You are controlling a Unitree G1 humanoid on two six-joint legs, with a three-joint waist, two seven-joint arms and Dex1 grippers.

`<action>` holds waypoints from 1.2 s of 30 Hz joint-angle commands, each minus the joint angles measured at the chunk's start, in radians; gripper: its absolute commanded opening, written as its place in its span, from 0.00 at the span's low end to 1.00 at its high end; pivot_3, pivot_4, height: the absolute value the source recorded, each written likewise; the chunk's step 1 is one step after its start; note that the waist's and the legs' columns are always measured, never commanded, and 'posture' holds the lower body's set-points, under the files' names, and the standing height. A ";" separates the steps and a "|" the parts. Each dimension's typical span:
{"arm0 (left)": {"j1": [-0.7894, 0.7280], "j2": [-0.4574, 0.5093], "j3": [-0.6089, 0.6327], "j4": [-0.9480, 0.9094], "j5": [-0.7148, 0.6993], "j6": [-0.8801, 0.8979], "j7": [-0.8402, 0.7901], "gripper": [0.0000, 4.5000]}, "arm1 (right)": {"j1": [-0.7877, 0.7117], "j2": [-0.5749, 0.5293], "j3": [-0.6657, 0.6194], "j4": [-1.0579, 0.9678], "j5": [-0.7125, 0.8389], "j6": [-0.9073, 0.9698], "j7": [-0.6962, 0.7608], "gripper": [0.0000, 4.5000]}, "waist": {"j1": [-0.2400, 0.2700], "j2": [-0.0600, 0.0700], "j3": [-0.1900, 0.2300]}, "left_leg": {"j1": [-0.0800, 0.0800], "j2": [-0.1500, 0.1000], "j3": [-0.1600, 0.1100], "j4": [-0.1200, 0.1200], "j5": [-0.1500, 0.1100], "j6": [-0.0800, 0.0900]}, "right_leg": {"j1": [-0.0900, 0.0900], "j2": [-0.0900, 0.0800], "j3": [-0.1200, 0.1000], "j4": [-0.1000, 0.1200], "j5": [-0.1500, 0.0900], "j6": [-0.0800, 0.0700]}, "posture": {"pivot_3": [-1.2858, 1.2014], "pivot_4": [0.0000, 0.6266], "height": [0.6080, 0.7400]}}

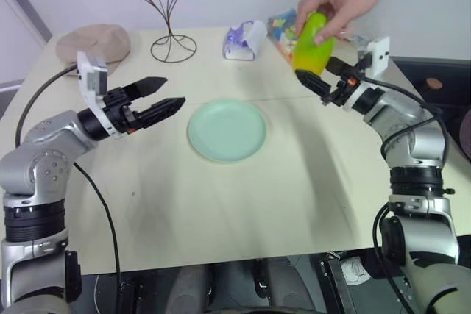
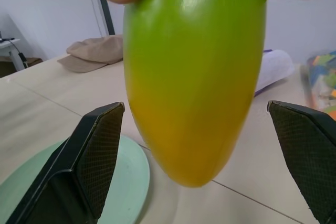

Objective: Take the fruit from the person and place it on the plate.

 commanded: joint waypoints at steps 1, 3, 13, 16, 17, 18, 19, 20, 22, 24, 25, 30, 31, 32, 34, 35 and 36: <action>-0.009 0.002 0.021 -0.039 -0.022 -0.004 0.006 1.00 | -0.032 0.007 -0.019 -0.017 0.007 -0.030 0.005 0.58 | 0.001 0.000 0.000 | 0.000 0.000 0.000 0.000 0.000 0.000 | 0.000 0.000 0.000 0.000 0.000 0.000 | 0.52 0.24 1.00; -0.005 0.004 0.022 -0.042 -0.023 -0.004 0.008 1.00 | -0.035 0.008 -0.018 -0.018 0.006 -0.030 0.006 0.48 | 0.001 0.000 0.000 | 0.000 0.000 0.000 0.000 0.000 0.000 | 0.000 0.000 0.000 0.000 0.000 0.000 | 0.52 0.24 1.00; 0.034 0.060 0.005 -0.034 0.037 -0.030 -0.013 1.00 | 0.000 0.006 0.145 -0.103 -0.057 0.044 0.088 0.48 | -0.006 0.000 0.000 | 0.000 0.000 0.000 0.000 0.000 0.000 | -0.001 0.000 0.000 0.000 0.000 0.000 | 0.52 0.24 1.00; 0.076 0.093 -0.020 -0.032 0.094 -0.059 -0.035 1.00 | -0.007 0.029 0.235 -0.137 -0.110 0.088 0.074 0.48 | -0.007 0.000 0.000 | 0.000 0.001 0.000 -0.001 0.000 0.000 | -0.002 0.000 0.000 0.001 0.000 0.000 | 0.52 0.24 1.00; 0.095 0.101 -0.025 -0.032 0.107 -0.066 -0.040 1.00 | -0.018 0.047 0.254 -0.148 -0.117 0.106 0.060 0.48 | -0.006 0.000 0.000 | 0.000 0.001 0.000 -0.001 0.000 0.000 | -0.002 0.000 0.000 0.001 0.000 0.000 | 0.52 0.24 1.00; 0.111 0.105 -0.025 -0.035 0.114 -0.070 -0.043 1.00 | -0.026 0.064 0.264 -0.163 -0.112 0.129 0.055 0.48 | -0.005 0.000 0.000 | 0.000 0.001 0.000 -0.001 0.000 0.000 | -0.002 0.000 0.000 0.001 0.000 0.000 | 0.52 0.24 1.00; 0.126 0.106 -0.023 -0.040 0.117 -0.071 -0.043 1.00 | -0.030 0.077 0.280 -0.182 -0.107 0.150 0.060 0.48 | -0.004 0.000 0.000 | 0.000 0.001 0.000 -0.001 0.000 0.000 | -0.002 0.000 0.000 0.001 0.000 0.000 | 0.52 0.24 1.00; 0.139 0.106 -0.019 -0.045 0.117 -0.073 -0.044 1.00 | -0.029 0.087 0.292 -0.198 -0.106 0.167 0.065 0.48 | -0.003 0.000 0.000 | 0.000 0.001 0.000 -0.001 0.000 0.000 | -0.002 0.000 0.000 0.001 0.000 0.000 | 0.52 0.24 1.00; 0.157 0.104 -0.010 -0.055 0.117 -0.074 -0.041 1.00 | -0.024 0.103 0.309 -0.217 -0.105 0.191 0.071 0.48 | 0.002 0.000 0.000 | -0.001 0.001 0.000 -0.001 0.000 0.000 | -0.003 -0.001 0.000 0.001 0.000 0.000 | 0.52 0.24 1.00; 0.170 0.102 -0.004 -0.065 0.114 -0.072 -0.035 1.00 | -0.017 0.117 0.323 -0.227 -0.101 0.207 0.083 0.48 | 0.006 0.000 0.000 | -0.002 0.000 -0.001 -0.001 0.000 0.000 | -0.003 -0.002 0.000 0.000 0.000 0.000 | 0.52 0.24 1.00; 0.175 0.100 -0.003 -0.070 0.113 -0.071 -0.031 1.00 | -0.015 0.124 0.327 -0.226 -0.100 0.210 0.087 0.48 | 0.006 0.000 0.000 | -0.002 0.000 -0.001 -0.001 0.000 0.000 | -0.002 -0.003 0.000 0.000 0.000 0.000 | 0.52 0.24 1.00; 0.182 0.085 -0.001 -0.090 0.104 -0.065 -0.010 1.00 | -0.016 0.140 0.318 -0.209 -0.100 0.211 0.094 0.78 | 0.002 0.000 0.000 | -0.002 -0.001 -0.001 -0.001 0.000 0.000 | -0.002 -0.004 0.000 0.000 0.000 0.000 | 0.52 0.24 1.00; 0.182 0.081 -0.001 -0.093 0.102 -0.064 -0.006 1.00 | -0.016 0.139 0.317 -0.208 -0.098 0.211 0.100 0.89 | 0.001 0.000 0.000 | -0.002 0.000 -0.001 -0.001 0.000 0.000 | -0.003 -0.004 0.000 0.000 0.000 0.000 | 0.52 0.24 1.00; 0.181 0.079 -0.001 -0.094 0.102 -0.064 -0.003 1.00 | -0.016 0.137 0.317 -0.208 -0.097 0.211 0.108 0.99 | 0.001 0.000 0.000 | -0.002 0.000 -0.001 -0.001 0.000 0.000 | -0.003 -0.003 0.000 0.000 0.000 0.000 | 0.52 0.24 1.00; 0.185 0.076 -0.004 -0.098 0.103 -0.064 0.001 1.00 | -0.021 0.134 0.308 -0.195 -0.111 0.198 0.093 0.99 | 0.000 0.000 0.000 | -0.002 0.000 -0.001 -0.001 0.000 0.000 | -0.003 -0.003 0.000 0.000 0.000 0.000 | 0.52 0.24 1.00; 0.185 0.074 -0.005 -0.098 0.104 -0.065 0.003 1.00 | -0.024 0.129 0.305 -0.188 -0.121 0.189 0.088 0.99 | 0.000 0.000 0.000 | -0.002 0.000 -0.001 -0.001 0.000 0.000 | -0.003 -0.003 0.000 0.000 0.000 0.000 | 0.52 0.24 1.00; 0.185 0.072 -0.005 -0.098 0.104 -0.065 0.005 1.00 | -0.026 0.126 0.303 -0.183 -0.127 0.182 0.085 0.99 | 0.000 0.000 0.000 | -0.002 0.000 -0.001 -0.001 0.000 0.000 | -0.003 -0.003 0.000 0.000 0.000 0.000 | 0.52 0.24 1.00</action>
